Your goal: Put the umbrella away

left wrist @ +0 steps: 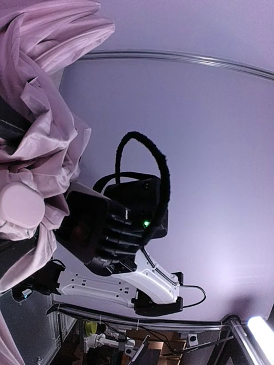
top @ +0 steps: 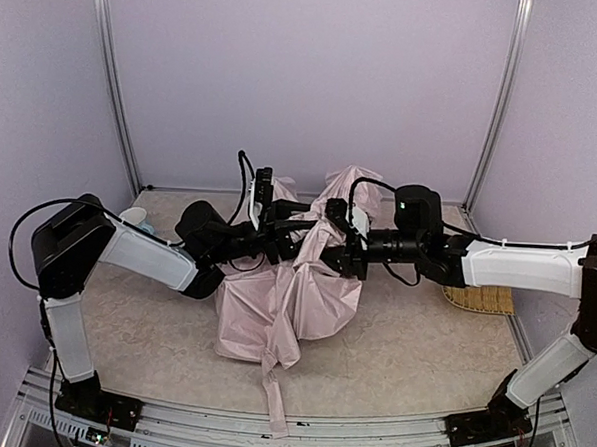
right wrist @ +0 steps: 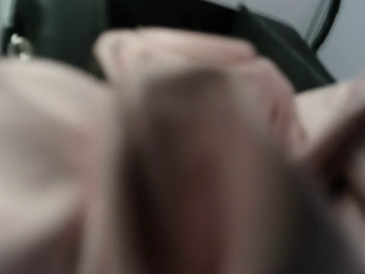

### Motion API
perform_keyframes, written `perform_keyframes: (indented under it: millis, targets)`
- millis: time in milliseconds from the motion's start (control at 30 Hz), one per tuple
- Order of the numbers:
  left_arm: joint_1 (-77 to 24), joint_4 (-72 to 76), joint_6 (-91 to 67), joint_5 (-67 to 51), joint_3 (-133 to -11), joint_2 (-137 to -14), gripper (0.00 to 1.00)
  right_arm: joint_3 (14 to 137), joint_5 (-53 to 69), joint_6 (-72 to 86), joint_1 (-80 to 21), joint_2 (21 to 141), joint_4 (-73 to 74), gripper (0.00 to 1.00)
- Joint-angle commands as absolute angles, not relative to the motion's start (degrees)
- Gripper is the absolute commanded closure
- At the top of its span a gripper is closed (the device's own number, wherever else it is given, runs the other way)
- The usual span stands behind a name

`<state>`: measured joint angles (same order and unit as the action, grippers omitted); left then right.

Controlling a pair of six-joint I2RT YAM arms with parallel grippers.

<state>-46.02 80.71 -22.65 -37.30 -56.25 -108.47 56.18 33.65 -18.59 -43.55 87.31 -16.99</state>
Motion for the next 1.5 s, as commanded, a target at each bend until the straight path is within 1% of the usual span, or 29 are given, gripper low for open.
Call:
perform_keyframes:
  millis: [0,67,100,167,200,233,300,367,467,600,633,700,833,967,1000,1100,1167,1200,1267,1333,1400,1467]
  targets:
    - [-47.1,75.8,-24.6,-39.8,-57.9,-110.1,0.94,58.4,31.7,-20.6,-43.7,83.2,-15.2,0.62]
    - [-46.5,72.9,-23.1,-38.4,-58.3,-109.6,0.91,58.1,32.1,-20.9,-43.4,82.1,-14.6,0.69]
    - [-46.2,71.2,-22.2,-37.5,-58.5,-109.3,0.85,57.9,31.9,-21.1,-43.2,81.6,-14.6,0.73]
    - [-45.1,68.1,-20.1,-35.7,-58.7,-108.8,0.55,57.4,31.3,-21.2,-42.6,80.9,-14.5,0.79]
    - [-44.3,66.9,-19.4,-34.9,-58.6,-108.3,0.44,57.1,31.0,-21.1,-42.2,80.7,-14.2,0.82]
    - [-43.4,65.9,-18.9,-34.2,-58.2,-107.9,0.37,56.9,30.6,-21.1,-41.5,80.6,-13.6,0.85]
    - [-41.0,64.5,-18.5,-33.4,-57.1,-106.4,0.30,56.6,30.3,-20.5,-39.6,80.6,-12.4,0.89]
    - [-38.5,63.5,-17.8,-32.9,-55.5,-104.5,0.23,55.4,31.2,-18.8,-37.5,80.5,-12.7,0.90]
    - [-35.6,60.0,-14.5,-32.0,-53.7,-101.3,0.18,53.4,32.0,-17.4,-34.8,80.3,-15.0,0.91]
    - [-34.9,50.4,-5.2,-30.1,-52.2,-96.4,0.13,53.1,32.2,-15.6,-32.1,81.6,-16.6,0.93]
    - [-34.9,49.0,-3.9,-30.2,-51.2,-95.3,0.13,53.4,32.5,-15.3,-31.4,82.2,-16.7,0.93]
    - [-35.0,47.1,-1.9,-30.9,-49.9,-94.1,0.18,53.9,32.3,-15.2,-30.7,84.0,-16.5,0.94]
    - [-34.1,43.6,-3.4,-28.6,-50.1,-95.1,0.17,58.2,34.3,-15.5,-30.8,88.3,-12.0,0.93]
    - [-33.6,42.5,-3.6,-30.9,-49.9,-96.3,0.17,64.1,28.3,-16.4,-30.8,89.7,-3.6,0.94]
    - [-33.7,41.5,-2.4,-31.8,-50.3,-96.5,0.15,65.2,26.9,-17.6,-30.9,89.3,-1.4,0.94]
    - [-34.0,37.9,4.3,-34.4,-52.4,-98.0,0.07,66.1,27.7,-24.3,-31.8,86.8,3.6,0.90]
    - [-35.1,33.0,10.6,-35.1,-56.2,-99.3,0.06,65.7,30.3,-30.3,-33.2,85.2,6.8,0.88]
    - [-35.9,29.2,13.8,-35.3,-58.7,-99.8,0.02,65.6,29.6,-32.5,-34.3,84.7,8.0,0.88]
    - [-37.2,22.9,18.3,-35.4,-64.3,-101.0,0.01,66.5,25.7,-35.3,-36.4,84.7,10.4,0.88]
    - [-38.3,19.1,20.5,-36.0,-67.2,-102.3,0.01,68.5,21.2,-36.3,-38.3,85.5,12.6,0.87]
    - [-39.1,18.9,20.5,-33.9,-68.1,-103.8,0.01,71.1,19.8,-36.6,-39.5,86.5,14.6,0.87]
    - [-39.3,19.1,19.9,-32.3,-68.5,-105.4,0.04,72.2,20.4,-37.0,-40.4,86.7,14.9,0.87]
